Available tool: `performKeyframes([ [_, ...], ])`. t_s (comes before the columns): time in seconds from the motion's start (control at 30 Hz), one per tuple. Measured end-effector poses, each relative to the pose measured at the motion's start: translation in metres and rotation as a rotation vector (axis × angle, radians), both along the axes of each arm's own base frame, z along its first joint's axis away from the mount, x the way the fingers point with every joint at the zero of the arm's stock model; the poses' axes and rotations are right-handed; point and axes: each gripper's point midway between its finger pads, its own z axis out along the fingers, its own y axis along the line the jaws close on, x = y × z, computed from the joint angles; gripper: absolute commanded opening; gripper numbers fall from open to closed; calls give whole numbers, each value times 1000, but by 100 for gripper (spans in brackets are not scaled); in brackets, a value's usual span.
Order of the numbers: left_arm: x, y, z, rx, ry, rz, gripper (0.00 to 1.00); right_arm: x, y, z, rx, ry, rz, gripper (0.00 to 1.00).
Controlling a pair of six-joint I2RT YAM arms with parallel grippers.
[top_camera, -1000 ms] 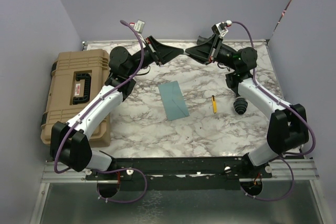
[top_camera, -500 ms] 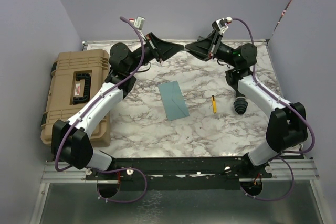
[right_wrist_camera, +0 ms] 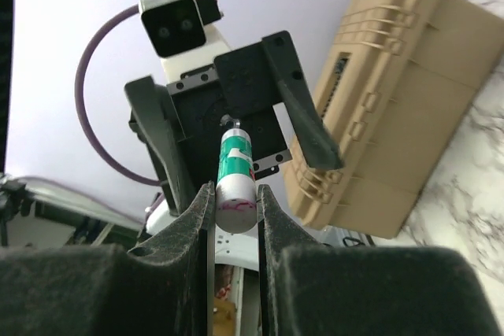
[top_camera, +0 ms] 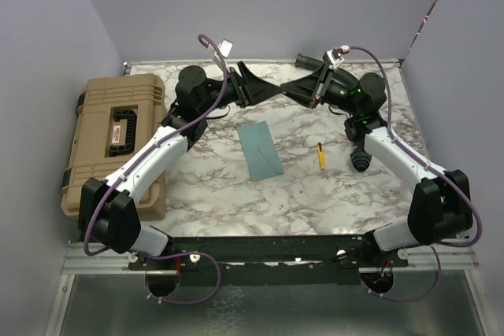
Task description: Place the letter into the envelope and seal it
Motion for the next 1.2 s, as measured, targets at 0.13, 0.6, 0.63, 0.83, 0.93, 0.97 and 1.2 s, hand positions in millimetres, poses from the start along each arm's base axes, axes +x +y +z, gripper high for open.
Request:
performKeyframes([
  [0.13, 0, 2, -44, 94, 65, 20, 99, 11, -24, -32, -52, 88, -109, 1],
  [0.6, -4, 40, -92, 289, 80, 172, 99, 40, -99, -213, -563, 516, -524, 1],
  [0.63, -5, 41, -97, 300, 90, 174, 99, 37, -102, -225, -597, 544, -525, 1],
  [0.83, -4, 41, -116, 337, 138, 169, 99, 14, -116, -291, -768, 693, -502, 1],
  [0.93, -3, 41, -124, 350, 154, 166, 99, 4, -119, -314, -821, 744, -474, 1],
  [0.97, -3, 41, -126, 352, 157, 166, 99, 1, -119, -319, -829, 757, -466, 3],
  [1.2, -5, 42, -135, 368, 170, 162, 99, -4, -114, -332, -828, 791, -418, 39],
])
